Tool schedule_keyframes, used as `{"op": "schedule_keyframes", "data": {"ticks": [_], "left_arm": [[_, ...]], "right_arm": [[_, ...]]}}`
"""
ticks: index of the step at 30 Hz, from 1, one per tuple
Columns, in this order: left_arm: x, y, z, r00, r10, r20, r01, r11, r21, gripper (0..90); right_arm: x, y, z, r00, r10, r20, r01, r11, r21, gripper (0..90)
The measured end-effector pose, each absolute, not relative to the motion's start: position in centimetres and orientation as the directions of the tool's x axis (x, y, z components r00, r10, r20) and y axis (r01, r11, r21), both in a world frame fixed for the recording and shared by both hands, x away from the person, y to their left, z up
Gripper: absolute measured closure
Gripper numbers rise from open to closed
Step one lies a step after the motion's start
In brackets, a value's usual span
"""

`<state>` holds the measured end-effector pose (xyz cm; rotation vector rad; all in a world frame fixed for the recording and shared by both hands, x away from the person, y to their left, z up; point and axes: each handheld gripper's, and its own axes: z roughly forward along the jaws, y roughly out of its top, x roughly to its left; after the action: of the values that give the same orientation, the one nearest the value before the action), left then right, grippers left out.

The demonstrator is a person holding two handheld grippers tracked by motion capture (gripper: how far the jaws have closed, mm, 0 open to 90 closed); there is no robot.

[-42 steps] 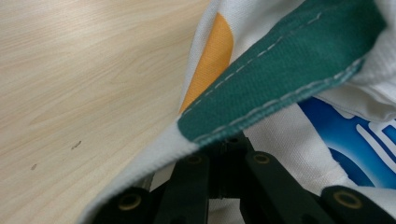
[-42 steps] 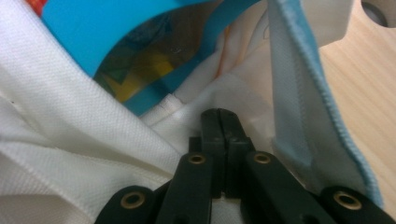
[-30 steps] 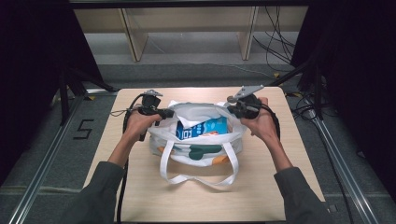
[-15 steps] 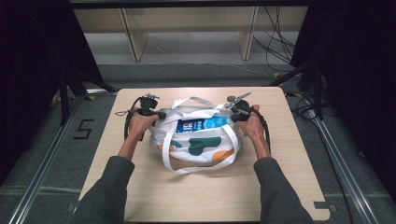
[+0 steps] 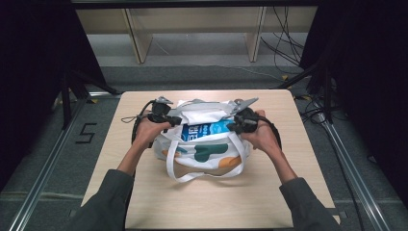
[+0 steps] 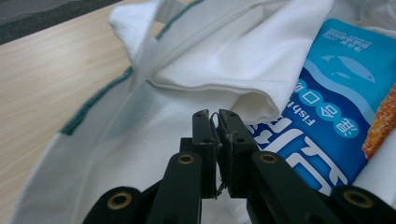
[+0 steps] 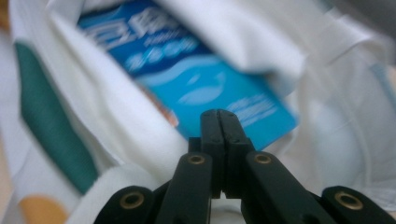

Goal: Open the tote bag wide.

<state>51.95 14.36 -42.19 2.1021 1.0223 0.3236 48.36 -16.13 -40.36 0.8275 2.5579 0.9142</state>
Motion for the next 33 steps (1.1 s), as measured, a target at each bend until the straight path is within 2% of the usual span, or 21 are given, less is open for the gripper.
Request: {"op": "schedule_keyframes", "data": {"ticks": [6,9,12,16,21,25,29,31,33], "left_arm": [[53.0,14.3,-44.0,0.622,0.779,-0.081,0.615,-0.421,0.666,87.4],[53.3,14.8,-44.5,0.602,0.789,-0.122,0.646,-0.392,0.655,88.5],[53.1,14.7,-44.3,0.601,0.792,-0.103,0.64,-0.401,0.655,88.4],[52.2,14.8,-43.5,0.62,0.777,-0.111,0.618,-0.397,0.679,86.0],[49.7,13.9,-42.8,0.703,0.699,-0.132,0.576,-0.451,0.682,84.3],[47.7,12.7,-43.1,0.774,0.628,-0.083,0.518,-0.553,0.652,85.5],[45.7,13.6,-43.6,0.813,0.572,-0.107,0.498,-0.59,0.636,86.5],[44.9,13.8,-44.2,0.808,0.571,-0.146,0.517,-0.568,0.64,87.0],[44.6,13.9,-44.3,0.817,0.561,-0.132,0.504,-0.584,0.636,87.2]], "right_arm": [[45.7,-17.5,-41.8,-0.839,0.542,-0.034,0.418,0.685,0.596,90.0],[44.4,-17.5,-43.1,-0.867,0.497,-0.039,0.399,0.738,0.544,90.0],[44.2,-17.5,-43.3,-0.855,0.518,-0.018,0.423,0.717,0.554,90.0],[44.0,-17.5,-42.5,-0.839,0.542,-0.054,0.408,0.691,0.596,90.0],[43.9,-17.9,-41.2,-0.827,0.559,-0.057,0.375,0.626,0.683,90.0],[44.1,-17.6,-41.0,-0.818,0.571,-0.066,0.371,0.612,0.698,90.0],[44.6,-17.7,-41.2,-0.797,0.6,-0.064,0.389,0.592,0.705,90.0],[45.1,-18.0,-41.5,-0.787,0.614,-0.06,0.407,0.589,0.699,90.0],[45.5,-18.2,-41.7,-0.781,0.622,-0.055,0.409,0.576,0.708,90.0]]}}
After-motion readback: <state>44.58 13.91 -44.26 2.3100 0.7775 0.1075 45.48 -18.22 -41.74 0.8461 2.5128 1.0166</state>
